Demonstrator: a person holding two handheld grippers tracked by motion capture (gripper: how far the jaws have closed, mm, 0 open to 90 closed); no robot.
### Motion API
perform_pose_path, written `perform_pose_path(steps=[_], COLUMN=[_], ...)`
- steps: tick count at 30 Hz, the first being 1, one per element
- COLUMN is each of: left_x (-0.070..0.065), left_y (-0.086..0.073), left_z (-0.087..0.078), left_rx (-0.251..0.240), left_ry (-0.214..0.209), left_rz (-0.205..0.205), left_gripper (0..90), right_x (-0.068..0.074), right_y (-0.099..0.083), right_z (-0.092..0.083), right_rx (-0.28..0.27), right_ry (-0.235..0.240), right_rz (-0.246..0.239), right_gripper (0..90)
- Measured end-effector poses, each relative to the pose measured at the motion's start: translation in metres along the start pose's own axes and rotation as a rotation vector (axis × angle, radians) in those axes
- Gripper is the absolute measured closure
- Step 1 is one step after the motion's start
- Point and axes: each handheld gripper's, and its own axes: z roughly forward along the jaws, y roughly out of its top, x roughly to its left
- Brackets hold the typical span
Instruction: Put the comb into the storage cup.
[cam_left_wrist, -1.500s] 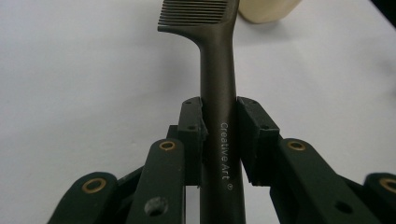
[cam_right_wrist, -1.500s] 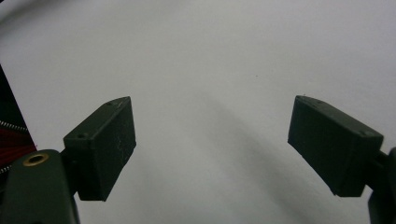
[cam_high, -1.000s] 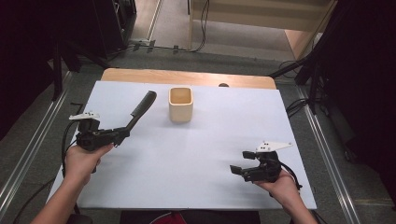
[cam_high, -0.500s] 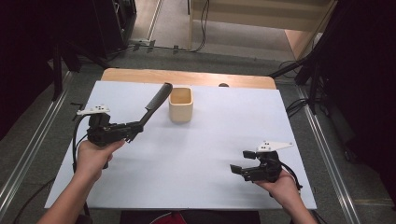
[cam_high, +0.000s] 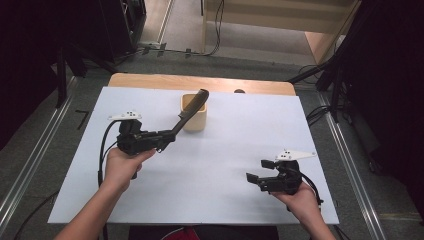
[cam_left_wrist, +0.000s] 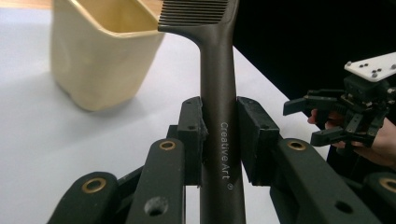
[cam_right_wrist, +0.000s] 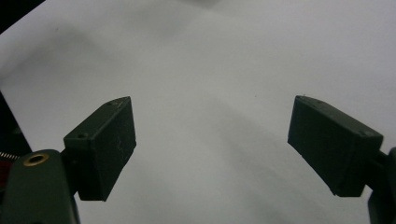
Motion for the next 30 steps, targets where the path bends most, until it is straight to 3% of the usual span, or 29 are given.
perform_pose_path(steps=[1, 2, 4, 9, 14, 30], left_x=[0.000, -0.002, -0.005, -0.013, -0.017, -0.024], left_y=[0.000, 0.000, 0.000, -0.001, -0.003, -0.012], left_z=[0.000, 0.004, 0.011, 0.028, 0.039, 0.062], left_rx=[0.000, 0.003, 0.007, 0.009, 0.010, -0.022], left_ry=[0.000, 0.001, -0.011, -0.031, -0.039, -0.039], left_rz=[0.000, 0.002, 0.000, -0.001, 0.003, -0.006], left_gripper=[73.4, 73.3, 73.3, 73.4, 73.4, 73.3], right_x=[0.000, 0.004, 0.008, 0.016, 0.019, 0.023], right_y=[0.000, 0.003, 0.006, 0.013, 0.017, 0.036], right_z=[0.000, -0.001, -0.001, 0.000, 0.003, 0.004], right_rx=[0.000, 0.000, -0.009, -0.011, -0.018, -0.070], right_ry=[0.000, -0.040, -0.068, -0.097, -0.074, -0.060], right_rz=[0.000, -0.002, -0.003, 0.035, 0.078, 0.132], right_gripper=[13.6, 13.6, 13.6, 13.6, 13.6, 18.4])
